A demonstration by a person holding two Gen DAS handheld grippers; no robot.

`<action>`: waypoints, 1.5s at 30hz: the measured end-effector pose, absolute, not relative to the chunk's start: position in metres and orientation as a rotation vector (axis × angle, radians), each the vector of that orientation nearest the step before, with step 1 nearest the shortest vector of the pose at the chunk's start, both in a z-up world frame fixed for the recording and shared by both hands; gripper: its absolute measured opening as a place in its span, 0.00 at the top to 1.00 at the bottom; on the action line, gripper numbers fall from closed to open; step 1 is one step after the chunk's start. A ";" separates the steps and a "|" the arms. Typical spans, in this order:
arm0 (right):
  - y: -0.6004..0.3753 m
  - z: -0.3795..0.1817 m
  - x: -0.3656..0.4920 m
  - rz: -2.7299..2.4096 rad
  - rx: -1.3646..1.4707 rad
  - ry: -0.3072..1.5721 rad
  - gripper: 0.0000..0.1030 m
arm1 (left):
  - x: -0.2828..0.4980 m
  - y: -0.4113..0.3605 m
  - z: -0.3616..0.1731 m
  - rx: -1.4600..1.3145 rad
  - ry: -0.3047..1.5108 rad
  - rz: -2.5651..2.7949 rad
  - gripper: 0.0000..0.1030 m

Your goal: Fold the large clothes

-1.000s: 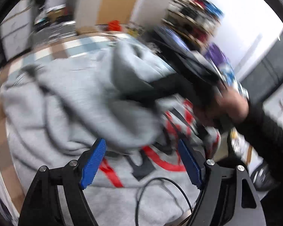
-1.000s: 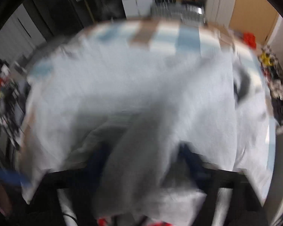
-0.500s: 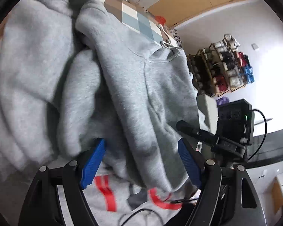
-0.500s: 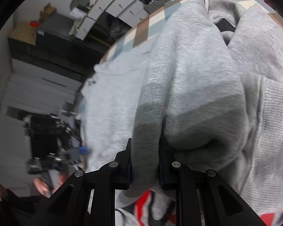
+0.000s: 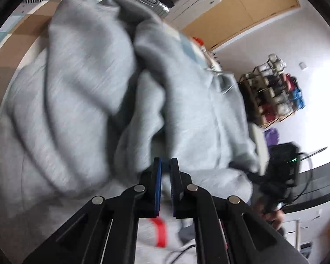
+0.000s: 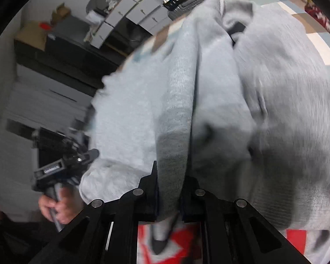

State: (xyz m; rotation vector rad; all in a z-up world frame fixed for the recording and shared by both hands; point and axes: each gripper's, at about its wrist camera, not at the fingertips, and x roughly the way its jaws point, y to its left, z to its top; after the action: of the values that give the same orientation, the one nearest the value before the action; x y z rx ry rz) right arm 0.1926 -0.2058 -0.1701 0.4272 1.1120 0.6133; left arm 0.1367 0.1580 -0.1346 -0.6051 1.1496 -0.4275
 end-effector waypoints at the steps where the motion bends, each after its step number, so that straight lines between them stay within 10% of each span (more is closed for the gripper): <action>1: -0.203 -0.167 0.191 0.605 0.392 1.103 0.87 | 0.134 0.161 -0.135 -0.610 1.156 -0.423 0.98; 12: -0.164 -0.088 0.168 0.431 0.136 1.015 0.83 | 0.136 0.115 -0.038 -0.519 0.957 -0.608 0.95; 16: -0.150 -0.086 0.171 0.572 0.292 0.947 0.83 | 0.158 0.076 -0.056 -0.427 1.006 -0.647 0.62; 23: -0.132 -0.172 0.159 0.546 0.100 1.100 0.83 | 0.150 0.082 -0.145 -0.508 1.165 -0.598 0.79; 41: -0.141 -0.135 0.129 0.550 0.054 0.954 0.83 | 0.133 0.081 -0.116 -0.392 1.162 -0.634 0.67; 45: -0.125 -0.169 0.144 0.481 -0.026 1.080 0.49 | 0.144 0.085 -0.103 -0.394 1.168 -0.589 0.67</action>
State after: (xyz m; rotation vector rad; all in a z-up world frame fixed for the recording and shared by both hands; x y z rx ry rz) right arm 0.1435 -0.1245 -0.1688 -0.0256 1.0802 0.4810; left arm 0.1441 0.0852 -0.1034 -0.3943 1.1680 -0.5894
